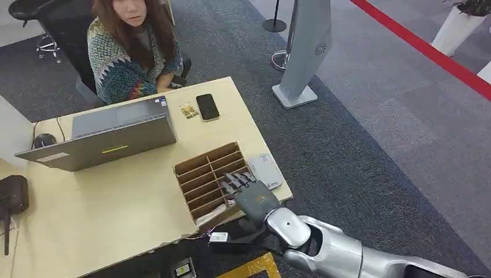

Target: Pass the card to the sensor for recognition and then transmit it.

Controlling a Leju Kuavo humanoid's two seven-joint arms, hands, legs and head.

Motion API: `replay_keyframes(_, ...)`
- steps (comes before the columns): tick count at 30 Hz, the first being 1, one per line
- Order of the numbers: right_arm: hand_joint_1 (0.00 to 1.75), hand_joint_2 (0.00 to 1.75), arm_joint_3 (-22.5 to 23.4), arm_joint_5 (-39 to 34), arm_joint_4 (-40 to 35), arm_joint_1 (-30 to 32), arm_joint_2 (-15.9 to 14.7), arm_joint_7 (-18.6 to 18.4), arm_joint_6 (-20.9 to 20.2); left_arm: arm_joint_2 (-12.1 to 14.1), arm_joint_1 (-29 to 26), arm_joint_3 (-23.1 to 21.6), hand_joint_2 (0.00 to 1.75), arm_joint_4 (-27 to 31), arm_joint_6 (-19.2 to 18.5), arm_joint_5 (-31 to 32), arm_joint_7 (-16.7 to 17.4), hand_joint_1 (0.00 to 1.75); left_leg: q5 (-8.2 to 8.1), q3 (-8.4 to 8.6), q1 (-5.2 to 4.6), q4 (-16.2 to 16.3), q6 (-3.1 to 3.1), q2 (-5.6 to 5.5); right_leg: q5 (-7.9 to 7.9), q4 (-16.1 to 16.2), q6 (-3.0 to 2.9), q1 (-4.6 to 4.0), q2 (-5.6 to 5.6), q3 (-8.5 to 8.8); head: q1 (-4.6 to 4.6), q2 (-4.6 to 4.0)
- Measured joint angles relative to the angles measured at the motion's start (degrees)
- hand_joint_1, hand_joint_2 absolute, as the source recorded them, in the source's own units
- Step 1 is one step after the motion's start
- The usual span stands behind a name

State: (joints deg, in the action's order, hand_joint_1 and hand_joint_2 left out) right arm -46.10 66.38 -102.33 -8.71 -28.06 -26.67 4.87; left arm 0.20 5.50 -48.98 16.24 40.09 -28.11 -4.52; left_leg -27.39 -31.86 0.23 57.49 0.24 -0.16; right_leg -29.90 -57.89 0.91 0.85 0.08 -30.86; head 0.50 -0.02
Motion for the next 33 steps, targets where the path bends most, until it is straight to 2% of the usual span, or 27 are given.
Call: replay_keyframes(33, 0.0, 1.75, 2.3, 0.4, 3.3, 1.2, -0.2, -2.0, 2.0, 0.0, -0.5, 1.2, 0.0, 0.2, 0.0, 3.2, 0.4, 0.0, 0.0, 0.01, 0.0, 0.0, 0.0, 0.0, 0.0, 0.0, 0.0, 0.0, 0.01, -0.01, 0.0, 0.02)
